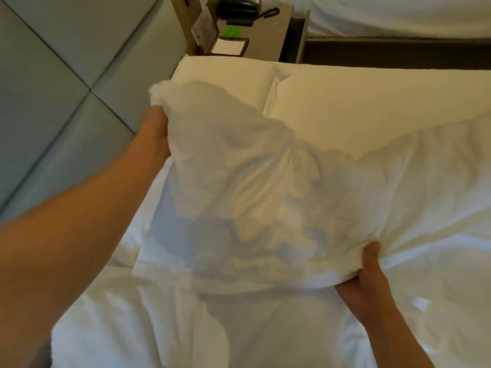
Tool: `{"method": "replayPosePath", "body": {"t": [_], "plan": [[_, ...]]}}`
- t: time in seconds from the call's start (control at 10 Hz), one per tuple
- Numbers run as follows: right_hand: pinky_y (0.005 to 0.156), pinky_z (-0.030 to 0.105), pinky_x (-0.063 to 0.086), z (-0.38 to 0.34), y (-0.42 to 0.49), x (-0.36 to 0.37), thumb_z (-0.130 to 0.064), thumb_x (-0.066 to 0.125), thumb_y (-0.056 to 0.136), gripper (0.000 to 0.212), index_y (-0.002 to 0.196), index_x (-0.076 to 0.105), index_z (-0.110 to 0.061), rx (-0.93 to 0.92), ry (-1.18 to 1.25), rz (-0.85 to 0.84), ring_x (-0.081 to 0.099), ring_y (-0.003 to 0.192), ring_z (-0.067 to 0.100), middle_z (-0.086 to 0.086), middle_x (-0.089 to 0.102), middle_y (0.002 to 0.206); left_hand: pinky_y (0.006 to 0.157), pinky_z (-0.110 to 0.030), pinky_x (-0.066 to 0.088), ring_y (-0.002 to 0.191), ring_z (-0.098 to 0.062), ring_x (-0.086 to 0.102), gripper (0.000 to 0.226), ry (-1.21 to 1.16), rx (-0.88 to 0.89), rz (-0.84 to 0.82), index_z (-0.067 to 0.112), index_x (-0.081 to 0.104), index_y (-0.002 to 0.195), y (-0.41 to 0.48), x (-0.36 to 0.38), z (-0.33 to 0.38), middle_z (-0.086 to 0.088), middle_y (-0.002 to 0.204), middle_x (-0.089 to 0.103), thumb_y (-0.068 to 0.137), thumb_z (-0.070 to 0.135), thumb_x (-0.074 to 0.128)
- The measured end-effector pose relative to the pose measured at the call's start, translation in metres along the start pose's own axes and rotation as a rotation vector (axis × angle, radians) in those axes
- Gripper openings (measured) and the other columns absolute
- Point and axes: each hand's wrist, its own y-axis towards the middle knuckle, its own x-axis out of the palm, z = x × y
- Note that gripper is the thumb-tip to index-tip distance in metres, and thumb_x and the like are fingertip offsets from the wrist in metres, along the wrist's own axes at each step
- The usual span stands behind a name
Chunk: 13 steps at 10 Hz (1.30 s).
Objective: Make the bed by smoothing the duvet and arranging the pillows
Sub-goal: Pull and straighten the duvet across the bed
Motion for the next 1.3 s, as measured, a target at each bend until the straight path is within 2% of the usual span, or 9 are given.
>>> {"method": "replayPosePath", "body": {"t": [0.1,0.2,0.3,0.4,0.5,0.6,0.8,1.1,1.3], "plan": [[0.105,0.070,0.042,-0.002,0.003,0.026,-0.062,0.052,0.094,0.064,0.146,0.054,-0.025,-0.055,-0.005,-0.027,0.059,0.130,0.038,0.009,0.063,0.142,0.103,-0.035,0.043,0.142,-0.020,0.030,0.055,0.150,0.034,-0.231,0.025,0.054,0.146,0.122,-0.036,0.006,0.012,0.157,0.035,0.112,0.036,0.012],[0.106,0.065,0.043,0.006,0.008,0.048,-0.062,0.051,0.091,0.067,0.146,0.055,-0.024,-0.055,0.002,-0.110,0.059,0.131,0.036,0.009,0.064,0.141,0.117,-0.046,0.035,0.129,-0.016,0.049,0.053,-0.146,0.356,-0.229,0.022,0.063,0.138,0.152,-0.059,-0.002,0.021,0.115,0.071,0.110,0.044,0.025],[0.091,0.063,0.055,0.029,0.014,0.056,-0.060,0.049,0.097,0.058,0.140,0.059,-0.022,0.011,-0.022,-0.053,0.061,0.126,0.039,0.012,0.066,0.137,0.104,-0.050,0.049,0.118,-0.031,0.066,0.063,-0.496,0.233,-0.285,0.023,0.081,0.109,0.138,-0.069,-0.023,-0.004,0.123,0.073,0.093,0.071,0.044],[0.085,0.062,0.058,0.044,0.023,0.056,-0.058,0.050,0.098,0.055,0.140,0.058,-0.023,0.024,-0.065,-0.001,0.060,0.126,0.040,0.012,0.067,0.136,0.089,-0.044,0.056,0.088,-0.026,0.070,0.092,-0.479,-0.015,-0.415,0.017,0.068,0.113,0.115,-0.084,-0.076,-0.003,0.092,0.070,0.057,0.090,0.069],[0.089,0.063,0.055,0.043,0.025,0.060,-0.059,0.048,0.099,0.057,0.143,0.055,-0.023,0.021,-0.113,0.006,0.059,0.127,0.041,0.013,0.066,0.137,0.089,-0.039,0.057,0.097,-0.024,0.073,0.067,-0.153,0.010,-0.368,0.023,0.072,0.117,0.064,-0.072,-0.120,0.001,0.091,0.078,0.070,0.070,0.075],[0.083,0.061,0.058,0.041,0.025,0.062,-0.059,0.045,0.101,0.058,0.144,0.054,-0.022,0.003,-0.144,-0.015,0.062,0.123,0.042,0.014,0.065,0.138,0.083,-0.032,0.054,0.110,-0.026,0.068,0.054,0.001,0.141,-0.204,0.018,0.063,0.129,0.032,-0.051,-0.135,0.002,0.107,0.075,0.084,0.045,0.077],[0.103,0.054,0.048,0.039,-0.006,0.056,-0.058,0.039,0.100,0.060,0.144,0.056,-0.021,-0.052,-0.068,-0.053,0.062,0.128,0.030,0.009,0.066,0.138,0.074,-0.034,0.049,0.086,-0.015,0.062,0.034,0.067,0.361,0.064,0.023,0.057,0.126,0.003,-0.125,-0.102,0.002,0.104,0.065,0.095,0.032,0.069],[0.069,0.058,0.062,0.121,-0.020,0.017,-0.058,0.044,0.100,0.053,0.124,0.064,-0.015,0.112,-0.171,0.109,0.077,0.091,0.032,0.013,0.078,0.106,0.102,-0.052,0.044,0.127,-0.047,0.053,0.065,0.688,0.283,0.271,0.003,0.053,0.138,0.049,-0.163,-0.190,-0.027,0.139,0.057,0.093,0.047,0.066],[0.063,0.054,0.062,0.115,-0.010,0.005,-0.055,0.046,0.101,0.053,0.129,0.061,-0.013,0.176,-0.203,0.064,0.072,0.100,0.039,0.019,0.075,0.115,0.108,-0.065,0.027,0.139,-0.049,0.033,0.078,0.820,0.419,0.739,0.017,0.024,0.155,0.005,-0.110,-0.191,-0.026,0.156,0.029,0.091,0.035,0.066]]}}
